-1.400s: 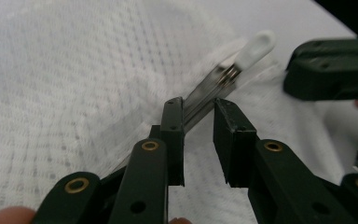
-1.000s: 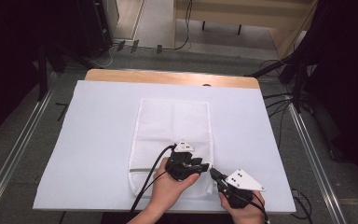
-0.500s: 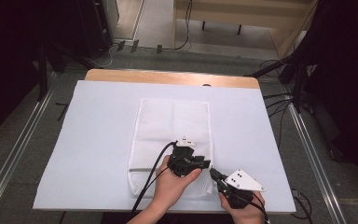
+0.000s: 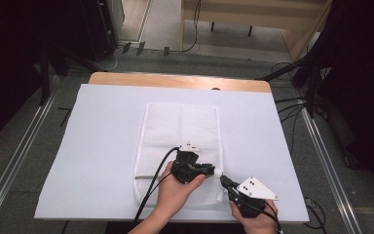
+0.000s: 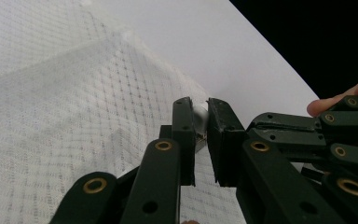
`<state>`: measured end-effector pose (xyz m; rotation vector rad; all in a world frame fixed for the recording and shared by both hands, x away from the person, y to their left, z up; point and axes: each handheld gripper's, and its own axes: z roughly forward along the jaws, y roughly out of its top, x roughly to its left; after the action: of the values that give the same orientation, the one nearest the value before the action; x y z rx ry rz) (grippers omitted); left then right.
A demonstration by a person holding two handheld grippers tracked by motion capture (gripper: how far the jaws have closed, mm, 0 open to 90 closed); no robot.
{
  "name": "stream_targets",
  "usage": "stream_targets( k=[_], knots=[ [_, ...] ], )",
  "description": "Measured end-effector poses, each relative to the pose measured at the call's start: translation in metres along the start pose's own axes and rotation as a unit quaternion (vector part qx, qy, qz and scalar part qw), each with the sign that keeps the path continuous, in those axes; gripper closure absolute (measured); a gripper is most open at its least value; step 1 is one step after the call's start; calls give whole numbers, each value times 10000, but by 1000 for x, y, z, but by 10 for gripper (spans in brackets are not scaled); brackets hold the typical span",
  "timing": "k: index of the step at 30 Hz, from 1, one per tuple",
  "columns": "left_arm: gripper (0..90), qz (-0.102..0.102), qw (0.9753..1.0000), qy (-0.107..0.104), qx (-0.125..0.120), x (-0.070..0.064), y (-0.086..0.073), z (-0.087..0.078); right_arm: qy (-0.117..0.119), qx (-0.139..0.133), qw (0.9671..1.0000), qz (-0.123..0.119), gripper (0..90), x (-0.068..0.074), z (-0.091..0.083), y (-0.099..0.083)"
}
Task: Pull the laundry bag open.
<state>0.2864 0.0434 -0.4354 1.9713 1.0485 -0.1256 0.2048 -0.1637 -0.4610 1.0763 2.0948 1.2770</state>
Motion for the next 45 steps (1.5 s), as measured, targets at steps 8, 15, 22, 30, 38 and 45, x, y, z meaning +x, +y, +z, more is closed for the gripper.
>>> stream_targets(
  k=[8, 15, 22, 30, 38, 45],
  knots=[
    [875, 1, 10000, -73, 12, 3, -4, -1, 6, 12, 10000, 10, 900, 0, -1, 0],
    [878, 167, 9999, -16, -36, 1, -7, -5, -47, 74, 10000, 27, 900, 1, -2, 3],
    [878, 246, 9997, 70, -40, 2, -11, -7, -45, 82, 10000, 3, 900, 2, -4, 5],
    [878, 250, 9996, 136, -58, 7, -15, -12, -66, 93, 9999, 7, 900, 1, -6, 6],
    [878, 249, 9993, 278, -81, 16, -23, -28, -128, 80, 9999, -2, 900, -1, -9, 6],
    [878, 181, 9991, 365, -107, 27, -31, -40, -165, 55, 9998, 36, 900, -4, -12, 7]
  ],
)
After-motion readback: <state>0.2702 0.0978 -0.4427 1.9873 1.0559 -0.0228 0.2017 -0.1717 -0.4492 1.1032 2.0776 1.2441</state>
